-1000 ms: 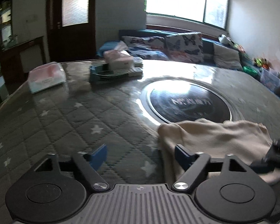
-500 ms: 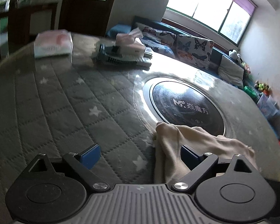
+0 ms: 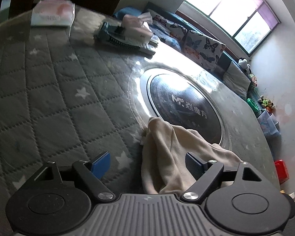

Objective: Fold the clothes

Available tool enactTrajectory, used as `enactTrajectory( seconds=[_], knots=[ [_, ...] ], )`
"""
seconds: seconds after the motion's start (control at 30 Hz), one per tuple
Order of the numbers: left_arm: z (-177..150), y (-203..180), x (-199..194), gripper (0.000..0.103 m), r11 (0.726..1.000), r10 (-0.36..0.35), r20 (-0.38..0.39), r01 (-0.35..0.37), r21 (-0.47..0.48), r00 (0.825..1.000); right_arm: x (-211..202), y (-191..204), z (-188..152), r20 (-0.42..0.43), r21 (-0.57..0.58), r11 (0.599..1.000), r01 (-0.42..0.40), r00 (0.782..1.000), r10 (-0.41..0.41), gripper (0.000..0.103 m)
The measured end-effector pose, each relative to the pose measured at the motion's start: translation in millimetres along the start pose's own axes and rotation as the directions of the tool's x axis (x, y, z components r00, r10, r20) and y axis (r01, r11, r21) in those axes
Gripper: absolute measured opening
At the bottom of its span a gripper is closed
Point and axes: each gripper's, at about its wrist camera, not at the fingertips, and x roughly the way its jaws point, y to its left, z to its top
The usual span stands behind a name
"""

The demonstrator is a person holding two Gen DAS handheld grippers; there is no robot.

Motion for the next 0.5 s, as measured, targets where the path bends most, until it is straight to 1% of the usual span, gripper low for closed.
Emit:
enactTrajectory(
  seconds=[0.13, 0.2, 0.27, 0.33, 0.4, 0.43, 0.47, 0.5],
  knots=[
    [1.2, -1.8, 5.8, 0.078, 0.999, -0.023, -0.018, 0.023, -0.043, 1.000, -11.0, -9.1, 2.4, 0.029, 0.049, 0.999, -0.020, 0.999, 0.018, 0.007],
    [2.1, -2.7, 9.2, 0.067, 0.997, -0.042, -0.030, 0.040, -0.069, 0.999, -16.4, -13.6, 3.5, 0.044, 0.073, 0.997, -0.030, 0.999, 0.027, 0.007],
    [3.1, -3.2, 13.3, 0.061, 0.993, -0.064, -0.043, 0.060, -0.100, 0.997, -21.9, -18.1, 4.7, 0.059, 0.097, 0.994, -0.041, 0.998, 0.035, 0.007],
    [4.1, -3.9, 16.5, 0.060, 0.989, -0.085, -0.054, 0.078, -0.122, 0.995, -21.0, -17.7, 4.8, 0.062, 0.099, 0.994, -0.045, 0.997, 0.039, 0.007],
    [3.9, -5.2, 19.8, 0.050, 0.986, -0.100, -0.063, 0.090, -0.137, 0.993, -20.7, -16.4, 3.6, 0.062, 0.101, 0.994, -0.051, 0.997, 0.045, 0.007],
    [3.6, -5.9, 21.4, 0.047, 0.986, -0.103, -0.068, 0.093, -0.140, 0.992, -19.9, -15.8, 2.9, 0.061, 0.101, 0.993, -0.053, 0.997, 0.047, 0.007],
    [3.2, -6.3, 22.0, 0.040, 0.986, -0.099, -0.068, 0.089, -0.140, 0.993, -19.1, -14.7, 2.3, 0.060, 0.098, 0.994, -0.053, 0.997, 0.048, 0.007],
    [2.8, -6.1, 22.4, 0.035, 0.986, -0.096, -0.067, 0.086, -0.140, 0.993, -18.3, -13.6, 1.7, 0.059, 0.095, 0.994, -0.054, 0.997, 0.048, 0.007]
  ],
)
